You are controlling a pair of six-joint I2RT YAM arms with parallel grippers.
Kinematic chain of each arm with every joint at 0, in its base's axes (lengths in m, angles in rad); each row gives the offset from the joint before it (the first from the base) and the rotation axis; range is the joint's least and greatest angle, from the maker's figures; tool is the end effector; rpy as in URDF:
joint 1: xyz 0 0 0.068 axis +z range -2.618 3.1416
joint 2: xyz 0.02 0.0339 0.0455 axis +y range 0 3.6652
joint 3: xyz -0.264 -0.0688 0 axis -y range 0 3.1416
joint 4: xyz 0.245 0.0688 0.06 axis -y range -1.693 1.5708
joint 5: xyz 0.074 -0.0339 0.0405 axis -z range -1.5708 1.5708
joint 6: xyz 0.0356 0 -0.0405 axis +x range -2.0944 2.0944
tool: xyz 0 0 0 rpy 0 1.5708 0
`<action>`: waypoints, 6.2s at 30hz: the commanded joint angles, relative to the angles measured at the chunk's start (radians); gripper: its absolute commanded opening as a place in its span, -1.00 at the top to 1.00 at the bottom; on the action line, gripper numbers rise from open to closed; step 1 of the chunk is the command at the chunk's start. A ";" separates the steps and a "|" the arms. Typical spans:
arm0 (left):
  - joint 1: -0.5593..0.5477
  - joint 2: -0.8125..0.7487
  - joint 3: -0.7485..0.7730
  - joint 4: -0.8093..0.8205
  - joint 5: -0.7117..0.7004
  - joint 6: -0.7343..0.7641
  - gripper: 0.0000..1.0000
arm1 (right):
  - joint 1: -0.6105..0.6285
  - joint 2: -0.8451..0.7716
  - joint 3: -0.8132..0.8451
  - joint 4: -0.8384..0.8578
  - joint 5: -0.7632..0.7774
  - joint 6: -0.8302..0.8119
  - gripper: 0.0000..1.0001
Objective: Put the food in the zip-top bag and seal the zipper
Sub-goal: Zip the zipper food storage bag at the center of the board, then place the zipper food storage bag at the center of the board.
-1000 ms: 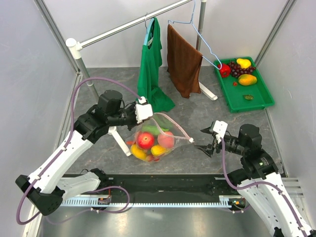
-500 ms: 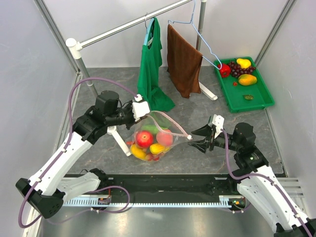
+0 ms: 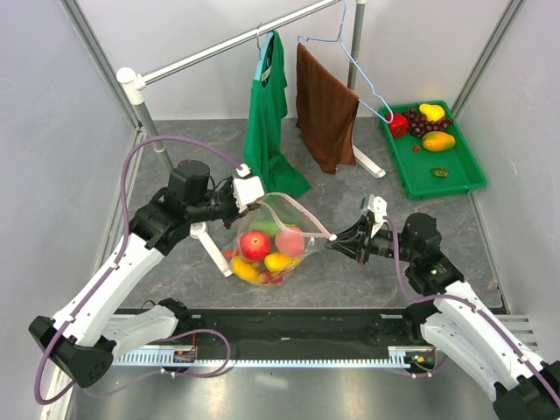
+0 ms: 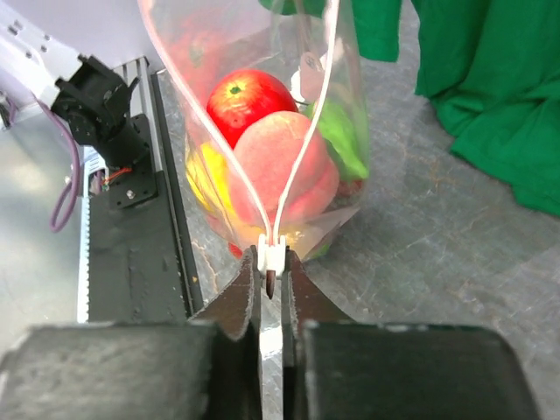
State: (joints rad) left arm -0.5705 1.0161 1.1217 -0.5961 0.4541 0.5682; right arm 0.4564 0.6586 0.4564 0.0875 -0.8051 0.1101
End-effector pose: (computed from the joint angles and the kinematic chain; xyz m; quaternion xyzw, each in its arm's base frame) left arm 0.1698 -0.1275 0.3735 0.5480 0.6414 -0.1936 0.5008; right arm 0.1335 0.0941 0.2734 -0.3751 0.6316 0.4519 0.5061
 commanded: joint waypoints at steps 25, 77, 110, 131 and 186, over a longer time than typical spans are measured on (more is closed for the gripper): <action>-0.344 0.225 0.431 -0.081 0.040 -0.030 -1.00 | 0.011 0.075 0.489 -0.667 0.132 -0.563 1.00; -0.370 0.361 0.322 0.081 0.130 0.047 0.96 | 0.010 -0.007 0.280 -0.362 0.156 -0.412 -0.24; -0.376 0.444 0.461 0.076 0.155 0.035 -0.25 | 0.010 0.012 0.295 -0.239 0.135 -0.336 1.00; -0.359 0.440 0.420 0.036 0.112 0.052 0.81 | 0.011 -0.036 0.306 -0.272 0.159 -0.336 1.00; -0.182 0.185 0.414 -0.275 -0.005 0.145 -0.38 | 0.011 -0.162 0.334 -0.408 0.274 -0.395 1.00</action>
State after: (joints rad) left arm -0.6731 1.1347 1.4456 -0.8806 0.4397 0.7876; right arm 0.4671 0.4976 0.7372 -0.3672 -0.4908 -0.2684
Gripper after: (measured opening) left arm 0.681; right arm 0.007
